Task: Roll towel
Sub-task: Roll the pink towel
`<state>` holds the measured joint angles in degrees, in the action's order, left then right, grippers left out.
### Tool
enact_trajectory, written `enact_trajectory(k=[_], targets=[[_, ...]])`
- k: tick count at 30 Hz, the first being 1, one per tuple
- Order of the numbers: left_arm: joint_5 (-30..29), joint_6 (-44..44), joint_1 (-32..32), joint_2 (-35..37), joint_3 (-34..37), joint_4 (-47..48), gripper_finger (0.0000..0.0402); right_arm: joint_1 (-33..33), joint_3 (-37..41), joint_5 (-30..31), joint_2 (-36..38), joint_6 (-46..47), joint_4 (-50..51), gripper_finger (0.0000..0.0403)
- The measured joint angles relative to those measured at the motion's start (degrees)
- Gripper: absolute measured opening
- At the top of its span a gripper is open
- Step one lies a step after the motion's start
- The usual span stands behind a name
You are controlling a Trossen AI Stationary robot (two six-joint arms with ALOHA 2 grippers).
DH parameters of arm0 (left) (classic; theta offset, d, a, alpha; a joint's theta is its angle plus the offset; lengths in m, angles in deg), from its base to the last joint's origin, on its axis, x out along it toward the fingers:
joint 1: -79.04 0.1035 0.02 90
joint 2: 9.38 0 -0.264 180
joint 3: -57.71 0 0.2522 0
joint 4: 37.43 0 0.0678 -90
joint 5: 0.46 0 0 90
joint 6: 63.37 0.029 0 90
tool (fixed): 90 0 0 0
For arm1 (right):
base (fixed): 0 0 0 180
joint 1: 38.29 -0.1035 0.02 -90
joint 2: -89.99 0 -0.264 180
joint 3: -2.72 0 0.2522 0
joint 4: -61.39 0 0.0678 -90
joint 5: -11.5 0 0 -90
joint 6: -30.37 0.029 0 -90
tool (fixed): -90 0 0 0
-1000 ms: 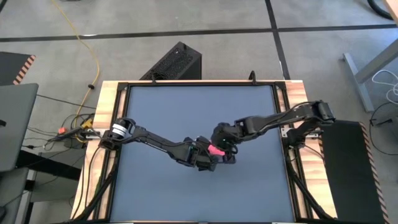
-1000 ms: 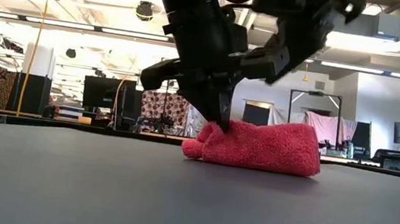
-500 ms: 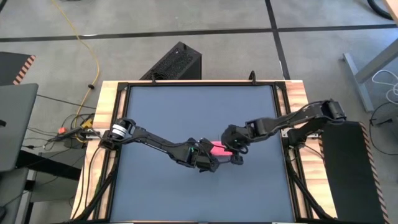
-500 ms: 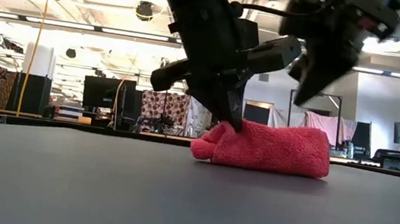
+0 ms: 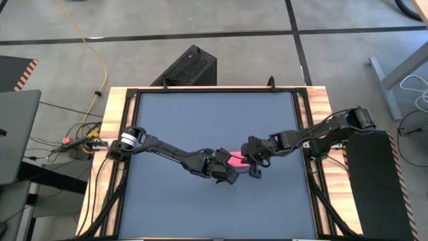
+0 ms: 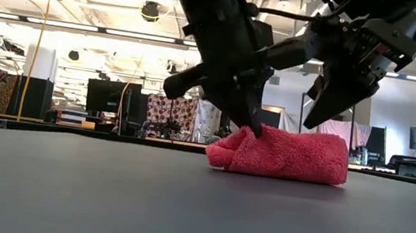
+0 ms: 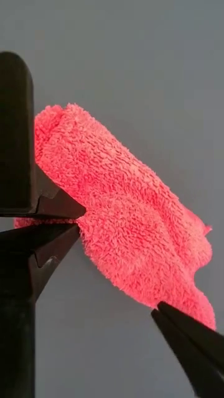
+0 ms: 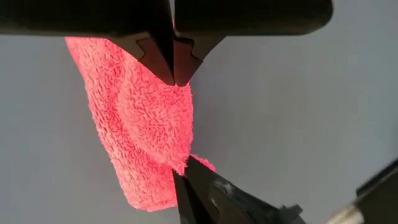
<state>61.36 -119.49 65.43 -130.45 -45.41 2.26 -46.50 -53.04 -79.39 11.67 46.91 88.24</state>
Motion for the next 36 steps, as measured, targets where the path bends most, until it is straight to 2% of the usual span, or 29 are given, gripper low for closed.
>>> enact_trajectory(k=[11, 19, 26, 36], targets=[[0.33, -1.57, 1.92, 0.00, 0.00, -0.17, 0.0000, 0.11, 0.00, 0.26, -0.04, -0.51, -0.19, 0.0014], [0.35, -1.55, 2.84, 0.00, 0.00, -2.60, 0.0000, 0.21, 0.44, 3.89, -1.64, -2.42, -0.26, 0.0018], [0.59, -0.68, 2.89, 0.00, 0.00, -3.75, 0.0000, 2.58, 2.16, 3.92, -5.27, -3.13, -0.41, 0.0018], [0.99, 0.78, 2.92, 0.00, 0.00, -3.47, 0.0000, 5.39, 1.66, 3.34, -4.81, -4.22, -2.28, 0.0018]])
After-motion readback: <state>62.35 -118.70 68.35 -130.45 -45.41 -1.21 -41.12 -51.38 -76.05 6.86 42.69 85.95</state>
